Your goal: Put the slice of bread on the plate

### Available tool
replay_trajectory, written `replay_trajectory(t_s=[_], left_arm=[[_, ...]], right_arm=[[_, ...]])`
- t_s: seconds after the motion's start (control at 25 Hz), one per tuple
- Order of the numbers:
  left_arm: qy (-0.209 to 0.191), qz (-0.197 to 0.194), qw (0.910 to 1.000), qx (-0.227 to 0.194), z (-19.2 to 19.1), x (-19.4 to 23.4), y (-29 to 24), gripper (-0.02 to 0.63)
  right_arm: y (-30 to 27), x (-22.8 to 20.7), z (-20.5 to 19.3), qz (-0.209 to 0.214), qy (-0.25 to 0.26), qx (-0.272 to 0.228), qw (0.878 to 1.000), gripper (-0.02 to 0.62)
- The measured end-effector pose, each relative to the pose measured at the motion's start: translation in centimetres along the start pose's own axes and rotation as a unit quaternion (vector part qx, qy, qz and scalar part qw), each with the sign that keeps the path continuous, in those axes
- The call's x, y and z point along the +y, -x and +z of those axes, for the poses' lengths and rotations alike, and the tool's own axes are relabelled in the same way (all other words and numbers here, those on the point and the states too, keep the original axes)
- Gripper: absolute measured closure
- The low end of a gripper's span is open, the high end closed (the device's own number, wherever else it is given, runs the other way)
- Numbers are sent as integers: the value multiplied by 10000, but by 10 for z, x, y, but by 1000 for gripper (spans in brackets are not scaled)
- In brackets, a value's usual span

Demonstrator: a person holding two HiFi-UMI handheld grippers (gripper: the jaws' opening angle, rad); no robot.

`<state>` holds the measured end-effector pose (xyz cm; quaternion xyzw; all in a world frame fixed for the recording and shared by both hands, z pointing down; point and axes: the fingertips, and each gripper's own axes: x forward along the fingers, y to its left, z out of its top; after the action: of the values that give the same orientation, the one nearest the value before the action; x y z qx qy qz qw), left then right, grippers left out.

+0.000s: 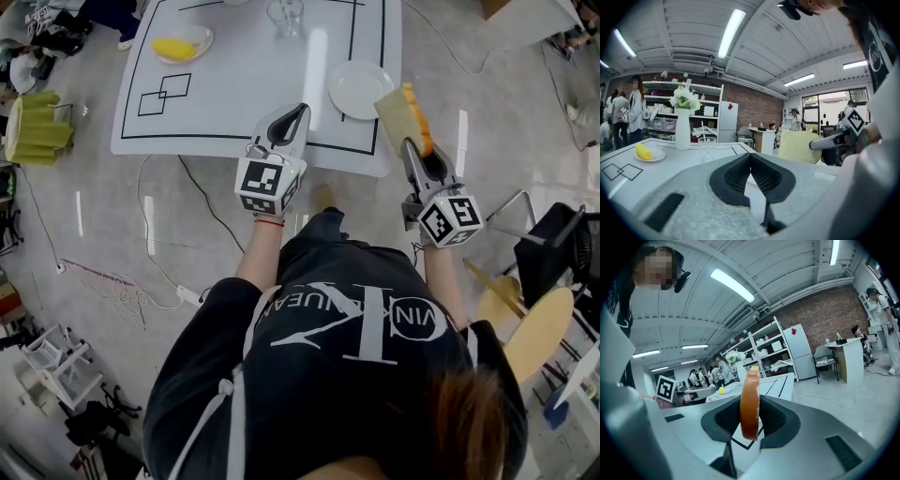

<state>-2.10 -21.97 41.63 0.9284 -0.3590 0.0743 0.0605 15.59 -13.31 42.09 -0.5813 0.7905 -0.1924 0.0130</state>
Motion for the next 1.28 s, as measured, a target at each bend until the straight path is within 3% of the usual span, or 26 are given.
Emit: replay_trajectory(t_s=[0.2, 0.4, 0.68, 1.08, 1.28], left_arm=[[-51, -306, 9994, 164, -12, 1, -21, 595], [37, -296, 9991, 307, -25, 9, -25, 595], [158, -96, 9988, 449, -37, 21, -35, 595], [290, 531, 9975, 363, -16, 49, -57, 595], [341, 697, 9959, 474, -20, 51, -64, 595]], right_arm=[[-29, -2, 0, 69, -164, 88, 9998, 495], [-47, 1, -11, 211, -402, 223, 9987, 495], [-75, -3, -17, 522, -622, 380, 9960, 495], [-125, -7, -3, 1245, -998, 733, 9845, 494], [-142, -9, -9, 1367, -1089, 943, 9801, 495]])
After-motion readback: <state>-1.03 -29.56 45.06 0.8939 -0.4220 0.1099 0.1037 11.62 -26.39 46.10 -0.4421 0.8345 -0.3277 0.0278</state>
